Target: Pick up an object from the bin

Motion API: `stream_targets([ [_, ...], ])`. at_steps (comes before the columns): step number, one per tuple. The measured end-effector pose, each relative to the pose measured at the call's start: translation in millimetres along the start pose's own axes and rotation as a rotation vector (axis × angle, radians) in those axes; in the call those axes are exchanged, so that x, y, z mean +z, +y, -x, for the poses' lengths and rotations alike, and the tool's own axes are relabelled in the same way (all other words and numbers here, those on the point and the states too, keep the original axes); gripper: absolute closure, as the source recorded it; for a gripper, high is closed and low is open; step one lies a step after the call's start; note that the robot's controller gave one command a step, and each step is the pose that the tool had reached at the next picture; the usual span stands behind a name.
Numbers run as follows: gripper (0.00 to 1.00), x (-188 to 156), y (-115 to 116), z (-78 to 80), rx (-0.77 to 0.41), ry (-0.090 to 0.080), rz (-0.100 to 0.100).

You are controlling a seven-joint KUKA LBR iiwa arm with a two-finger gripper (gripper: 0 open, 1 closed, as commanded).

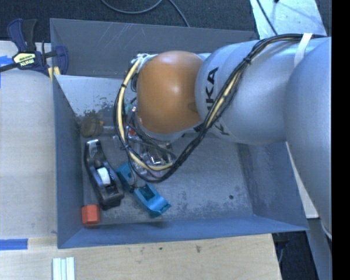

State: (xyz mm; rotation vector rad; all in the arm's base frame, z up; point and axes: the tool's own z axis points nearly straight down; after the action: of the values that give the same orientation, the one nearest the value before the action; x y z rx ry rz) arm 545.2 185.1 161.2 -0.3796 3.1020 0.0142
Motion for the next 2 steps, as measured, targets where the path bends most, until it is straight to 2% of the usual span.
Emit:
stream_targets([
  [1, 0.0, 31, -11, 8.0, -0.046, 0.016, -0.011],
  [2, 1.0, 82, -15, 11.5, -0.404, -0.012, -0.001],
])
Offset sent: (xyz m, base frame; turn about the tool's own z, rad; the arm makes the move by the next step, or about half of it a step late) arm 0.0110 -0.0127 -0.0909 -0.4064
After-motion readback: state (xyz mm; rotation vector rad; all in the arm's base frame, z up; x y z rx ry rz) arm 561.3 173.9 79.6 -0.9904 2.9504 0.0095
